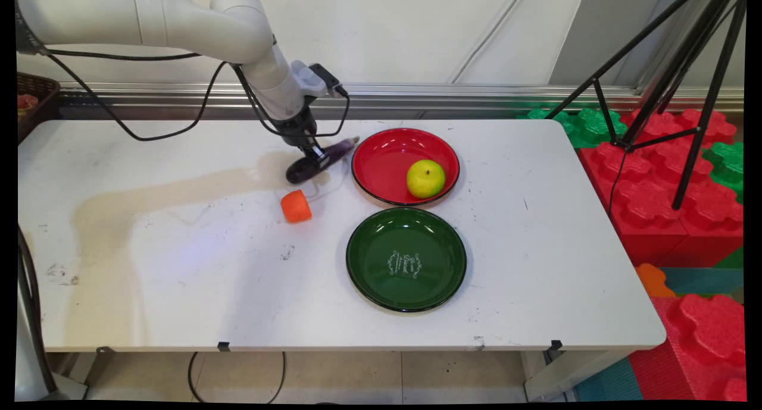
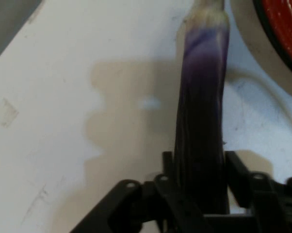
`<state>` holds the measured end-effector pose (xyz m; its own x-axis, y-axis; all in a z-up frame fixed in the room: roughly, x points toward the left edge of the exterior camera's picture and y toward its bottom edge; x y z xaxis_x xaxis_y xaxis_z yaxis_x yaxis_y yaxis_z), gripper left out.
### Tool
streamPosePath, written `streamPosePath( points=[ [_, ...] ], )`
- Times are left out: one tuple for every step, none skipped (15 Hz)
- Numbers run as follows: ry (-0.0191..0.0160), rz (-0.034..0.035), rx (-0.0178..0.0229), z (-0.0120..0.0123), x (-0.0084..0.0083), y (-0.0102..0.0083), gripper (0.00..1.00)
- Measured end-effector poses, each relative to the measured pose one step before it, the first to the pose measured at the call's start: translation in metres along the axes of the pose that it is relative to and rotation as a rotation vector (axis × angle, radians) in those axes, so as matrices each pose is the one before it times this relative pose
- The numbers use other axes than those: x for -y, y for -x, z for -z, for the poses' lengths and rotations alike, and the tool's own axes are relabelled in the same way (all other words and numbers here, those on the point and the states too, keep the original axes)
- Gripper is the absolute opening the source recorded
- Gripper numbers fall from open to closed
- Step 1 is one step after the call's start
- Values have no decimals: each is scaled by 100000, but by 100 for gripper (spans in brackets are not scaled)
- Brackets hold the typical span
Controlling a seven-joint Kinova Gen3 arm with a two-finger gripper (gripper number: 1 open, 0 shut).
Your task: Place the picked object on the table
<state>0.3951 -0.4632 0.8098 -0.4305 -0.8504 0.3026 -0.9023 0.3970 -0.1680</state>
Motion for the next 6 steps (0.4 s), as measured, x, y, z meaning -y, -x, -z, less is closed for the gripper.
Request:
streamPosePath(
  points=[
    [217,-567,-135,-129,-102,-75,100],
    [192,-597,-76,-78,-72,-30,100],
    [140,-640,-108,-33,-67,-6,100],
    [116,-424,-94,-14,-39,0,100],
    [74,-1029,-269,14,-61,-11,100],
    [-23,-927,-327,48,-43,-17,100]
  ],
)
